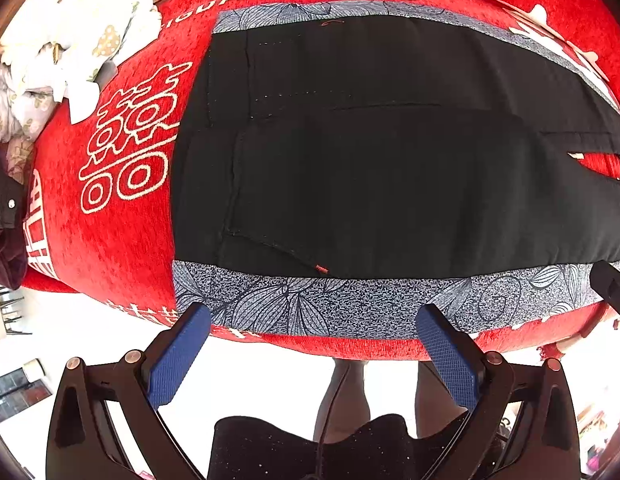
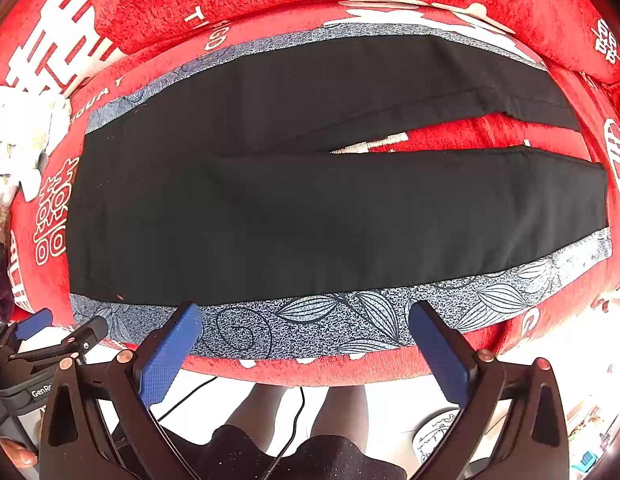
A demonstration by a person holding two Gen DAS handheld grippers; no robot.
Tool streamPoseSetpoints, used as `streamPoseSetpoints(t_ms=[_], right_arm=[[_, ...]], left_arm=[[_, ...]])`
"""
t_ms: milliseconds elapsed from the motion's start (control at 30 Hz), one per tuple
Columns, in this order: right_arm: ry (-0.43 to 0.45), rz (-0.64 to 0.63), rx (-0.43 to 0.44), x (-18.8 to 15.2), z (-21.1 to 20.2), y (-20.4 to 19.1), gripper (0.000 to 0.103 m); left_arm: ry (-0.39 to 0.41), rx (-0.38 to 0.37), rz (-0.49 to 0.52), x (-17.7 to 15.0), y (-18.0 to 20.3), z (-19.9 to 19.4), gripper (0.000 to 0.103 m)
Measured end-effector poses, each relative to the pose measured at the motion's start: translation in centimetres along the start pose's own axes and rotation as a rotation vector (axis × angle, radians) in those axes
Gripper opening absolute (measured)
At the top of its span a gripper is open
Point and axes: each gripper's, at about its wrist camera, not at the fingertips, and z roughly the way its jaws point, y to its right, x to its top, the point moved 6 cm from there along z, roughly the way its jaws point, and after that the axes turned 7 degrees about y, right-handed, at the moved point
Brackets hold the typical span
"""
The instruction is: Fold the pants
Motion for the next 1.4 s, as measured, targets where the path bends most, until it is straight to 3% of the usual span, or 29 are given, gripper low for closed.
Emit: streamPoseSetpoints(t_ms=[267, 700, 1400], right_arm=[[0.0, 0.001, -0.001, 0.03, 0.06, 0.08, 0.103], [0.002, -0.003, 0.001, -0.2, 0.14, 0.36, 0.103], [-0.001, -0.013, -0.003, -0.3, 0.41, -0.05, 0.103]], left_arm=[[-0.014, -0.05, 0.003, 0.26, 0.59, 0.01, 0.103], [0.005, -0.066, 0.006, 0.42, 0.8, -0.35, 0.103], [0.005, -0.022, 0.019, 0.14, -0.06, 0.1, 0.103]])
